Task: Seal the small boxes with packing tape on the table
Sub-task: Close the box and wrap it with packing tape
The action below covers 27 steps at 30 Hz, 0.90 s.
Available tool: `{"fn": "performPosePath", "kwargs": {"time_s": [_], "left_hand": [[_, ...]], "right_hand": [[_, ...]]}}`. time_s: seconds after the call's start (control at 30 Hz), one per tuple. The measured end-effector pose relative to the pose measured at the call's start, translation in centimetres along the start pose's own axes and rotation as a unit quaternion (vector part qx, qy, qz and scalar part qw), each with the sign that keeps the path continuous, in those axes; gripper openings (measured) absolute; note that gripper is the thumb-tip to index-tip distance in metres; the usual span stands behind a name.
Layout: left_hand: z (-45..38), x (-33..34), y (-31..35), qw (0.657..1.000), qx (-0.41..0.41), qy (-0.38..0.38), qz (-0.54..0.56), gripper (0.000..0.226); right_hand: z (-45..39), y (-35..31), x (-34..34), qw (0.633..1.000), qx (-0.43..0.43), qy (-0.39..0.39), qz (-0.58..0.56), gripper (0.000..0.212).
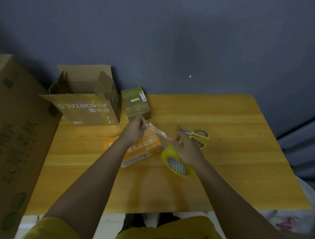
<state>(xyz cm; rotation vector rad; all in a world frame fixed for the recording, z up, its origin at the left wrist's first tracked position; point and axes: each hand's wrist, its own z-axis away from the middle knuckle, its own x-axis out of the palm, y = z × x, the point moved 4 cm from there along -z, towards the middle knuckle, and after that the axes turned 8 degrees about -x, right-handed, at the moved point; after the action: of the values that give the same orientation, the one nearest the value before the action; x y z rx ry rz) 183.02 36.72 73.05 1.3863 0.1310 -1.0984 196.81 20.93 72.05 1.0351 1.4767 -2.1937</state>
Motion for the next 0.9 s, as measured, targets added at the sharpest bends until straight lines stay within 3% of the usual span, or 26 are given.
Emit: {"fn": "performPosePath", "kwargs": {"time_s": [0.2, 0.43, 0.63, 0.9], "left_hand": [[-2.2, -0.6, -3.3, 0.999, 0.015, -0.040, -0.009, 0.009], [-5.9, -1.9, -5.5, 0.993, 0.043, -0.092, -0.054, 0.013], [-8.6, -1.6, -7.2, 0.992, 0.036, -0.115, -0.039, 0.018], [-9.7, -0.5, -7.0, 0.989, 0.050, -0.140, -0.024, 0.012]], "right_hand": [[0.3, -2.0, 2.7, 0.999, 0.004, 0.036, 0.022, 0.027], [-0.1, -3.0, 5.9, 0.992, 0.122, -0.045, -0.002, 0.047], [0.0, -1.8, 6.4, 0.977, 0.180, 0.021, -0.113, 0.059], [-0.3, -2.3, 7.4, 0.963, 0.266, 0.041, -0.023, 0.071]]}}
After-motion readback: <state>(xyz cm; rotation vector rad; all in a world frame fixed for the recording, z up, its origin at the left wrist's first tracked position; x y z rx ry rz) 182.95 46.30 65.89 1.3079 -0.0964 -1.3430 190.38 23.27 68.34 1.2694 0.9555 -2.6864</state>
